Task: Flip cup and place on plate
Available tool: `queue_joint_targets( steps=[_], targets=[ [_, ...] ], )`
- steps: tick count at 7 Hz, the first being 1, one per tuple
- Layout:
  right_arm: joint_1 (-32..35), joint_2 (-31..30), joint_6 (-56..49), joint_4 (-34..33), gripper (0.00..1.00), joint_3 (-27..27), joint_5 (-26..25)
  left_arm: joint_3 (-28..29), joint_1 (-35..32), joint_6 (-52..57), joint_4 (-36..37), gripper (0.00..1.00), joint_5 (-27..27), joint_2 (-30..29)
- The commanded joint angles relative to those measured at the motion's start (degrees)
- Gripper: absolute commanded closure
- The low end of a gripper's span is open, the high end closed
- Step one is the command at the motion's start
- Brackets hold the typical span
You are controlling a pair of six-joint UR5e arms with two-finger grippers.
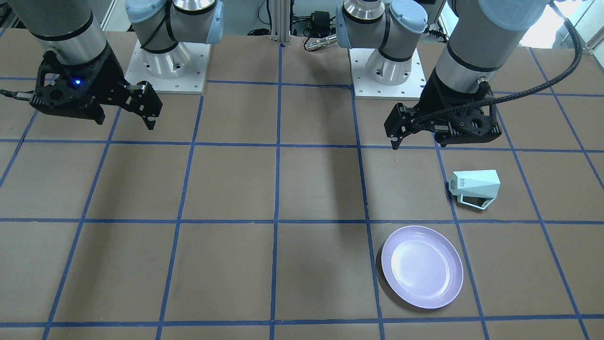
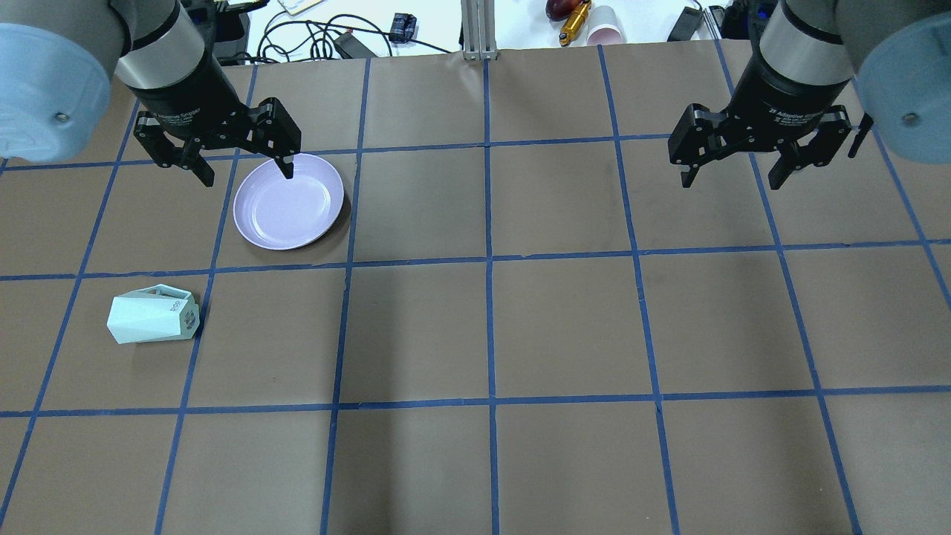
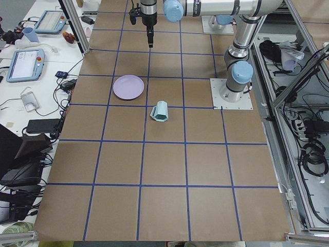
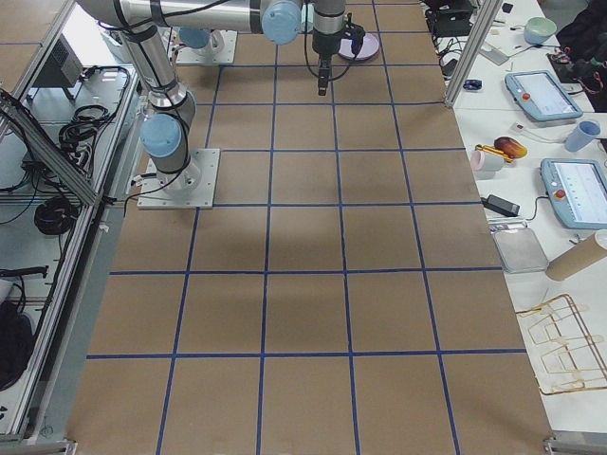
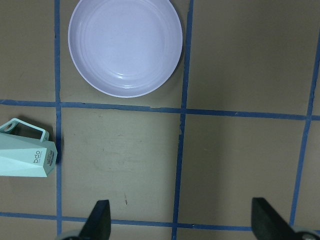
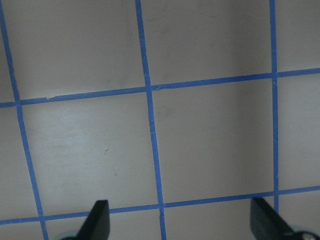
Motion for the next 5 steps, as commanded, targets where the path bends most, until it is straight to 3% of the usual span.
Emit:
queue_joint_targets(
  steps=[1,5],
  targets=[
    [0.0,0.0,0.0,0.0,0.00,0.0,0.0,0.0,0.0,0.1,-0.1,0.00,0.0,0.1],
    [0.0,0.0,0.0,0.0,0.00,0.0,0.0,0.1,0.2,0.0,-0.7,0.00,0.0,0.1]
  ],
)
